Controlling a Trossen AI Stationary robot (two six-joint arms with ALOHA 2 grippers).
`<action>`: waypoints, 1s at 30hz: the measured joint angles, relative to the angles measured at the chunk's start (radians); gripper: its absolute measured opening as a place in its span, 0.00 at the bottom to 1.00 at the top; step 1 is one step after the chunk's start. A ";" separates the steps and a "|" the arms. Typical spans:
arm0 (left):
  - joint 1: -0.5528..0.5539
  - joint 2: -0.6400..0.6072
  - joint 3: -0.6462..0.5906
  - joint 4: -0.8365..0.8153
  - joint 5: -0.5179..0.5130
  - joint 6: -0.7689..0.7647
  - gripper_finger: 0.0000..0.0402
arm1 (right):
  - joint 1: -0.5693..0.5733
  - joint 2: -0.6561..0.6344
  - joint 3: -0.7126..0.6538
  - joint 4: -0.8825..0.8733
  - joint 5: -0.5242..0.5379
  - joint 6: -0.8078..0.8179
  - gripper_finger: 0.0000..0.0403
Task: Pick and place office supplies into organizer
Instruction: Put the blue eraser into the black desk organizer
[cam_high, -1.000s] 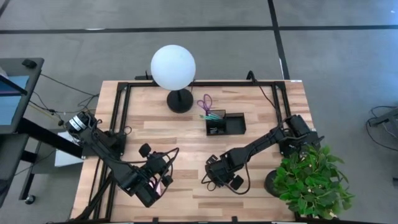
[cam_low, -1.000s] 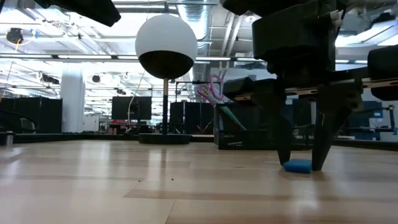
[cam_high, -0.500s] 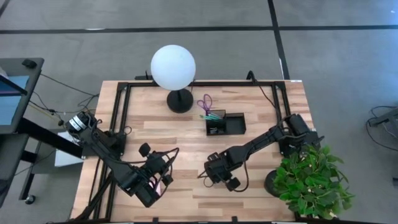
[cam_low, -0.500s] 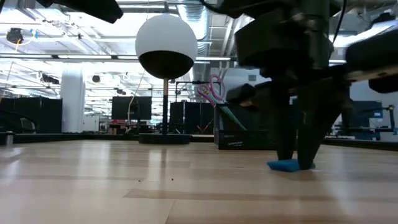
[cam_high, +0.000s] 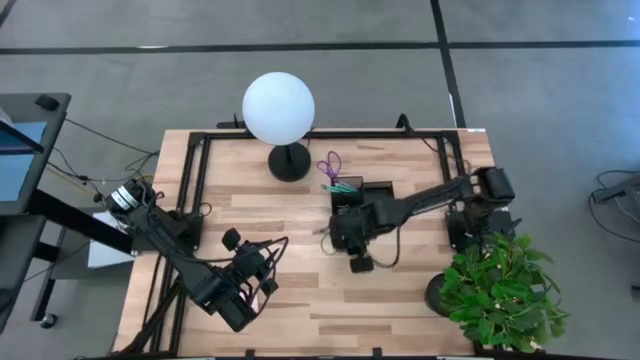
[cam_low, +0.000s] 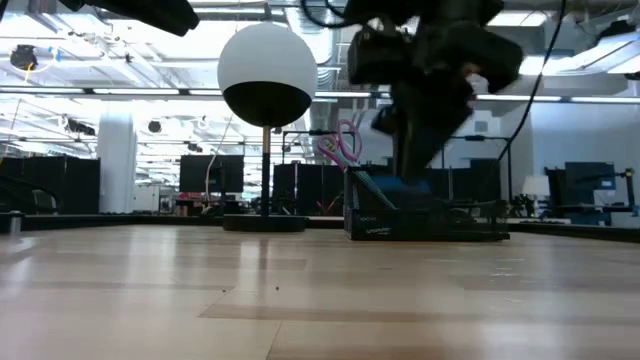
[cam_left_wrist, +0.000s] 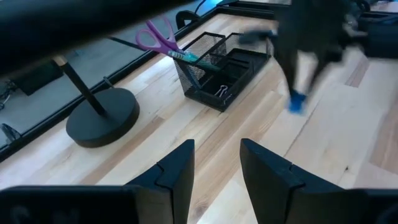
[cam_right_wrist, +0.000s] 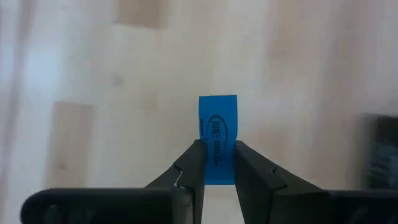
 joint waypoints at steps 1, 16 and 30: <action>0.000 0.000 0.000 0.000 0.000 0.000 0.31 | -0.018 -0.024 0.000 -0.014 0.029 -0.001 0.16; 0.000 0.000 0.000 -0.015 0.000 -0.009 0.31 | -0.226 -0.021 0.002 -0.015 0.244 -0.061 0.16; 0.000 0.000 0.000 -0.026 -0.001 -0.012 0.31 | -0.239 0.095 0.004 -0.003 0.302 -0.114 0.21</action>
